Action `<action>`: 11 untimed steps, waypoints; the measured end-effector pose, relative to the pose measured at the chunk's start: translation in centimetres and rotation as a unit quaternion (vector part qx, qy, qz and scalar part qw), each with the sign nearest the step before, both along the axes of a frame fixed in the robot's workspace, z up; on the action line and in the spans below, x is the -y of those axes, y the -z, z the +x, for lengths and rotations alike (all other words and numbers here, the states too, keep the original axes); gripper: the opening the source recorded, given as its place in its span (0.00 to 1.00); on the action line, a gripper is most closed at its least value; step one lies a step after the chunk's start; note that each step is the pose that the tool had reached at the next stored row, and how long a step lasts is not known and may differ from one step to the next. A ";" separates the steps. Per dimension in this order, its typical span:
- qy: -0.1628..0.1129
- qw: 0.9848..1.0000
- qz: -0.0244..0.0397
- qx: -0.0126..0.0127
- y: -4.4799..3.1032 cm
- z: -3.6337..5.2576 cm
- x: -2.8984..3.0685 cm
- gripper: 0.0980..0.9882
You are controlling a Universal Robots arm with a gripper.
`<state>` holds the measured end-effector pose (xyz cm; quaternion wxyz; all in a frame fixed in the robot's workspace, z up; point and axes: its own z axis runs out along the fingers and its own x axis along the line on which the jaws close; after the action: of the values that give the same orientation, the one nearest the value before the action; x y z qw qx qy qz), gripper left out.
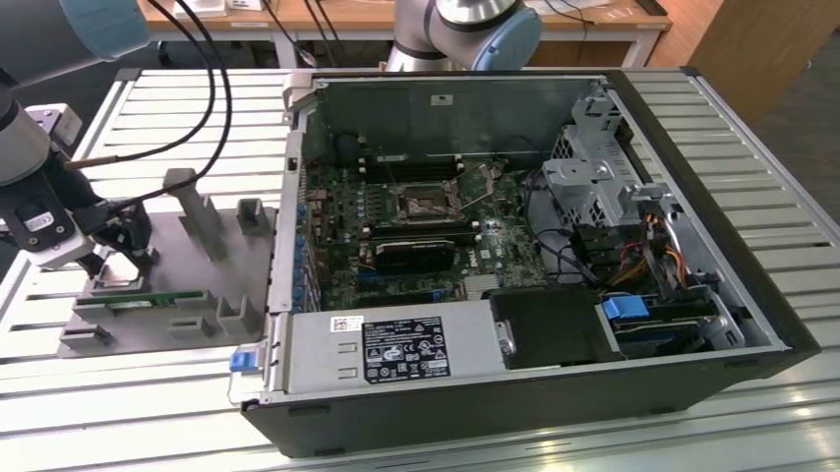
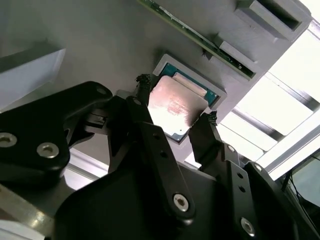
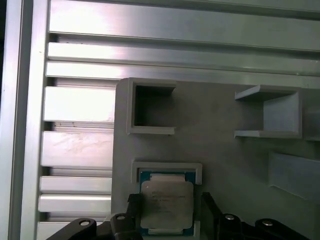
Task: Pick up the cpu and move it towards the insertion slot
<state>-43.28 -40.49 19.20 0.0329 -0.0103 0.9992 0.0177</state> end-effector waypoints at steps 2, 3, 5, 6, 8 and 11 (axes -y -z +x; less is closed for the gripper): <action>0.000 1.000 0.000 -0.013 0.02 0.06 0.00 0.55; 0.000 1.000 0.000 -0.015 0.03 0.06 0.00 0.55; 0.000 1.000 0.001 -0.015 0.02 0.05 0.00 0.55; 0.000 1.000 0.001 -0.015 0.02 0.06 0.00 0.55; 0.000 1.000 0.001 -0.015 0.01 0.24 0.01 0.55; 0.000 1.000 0.001 -0.015 0.09 0.30 0.00 0.55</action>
<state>-42.99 -40.49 19.11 0.0177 -0.0099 0.9996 0.0184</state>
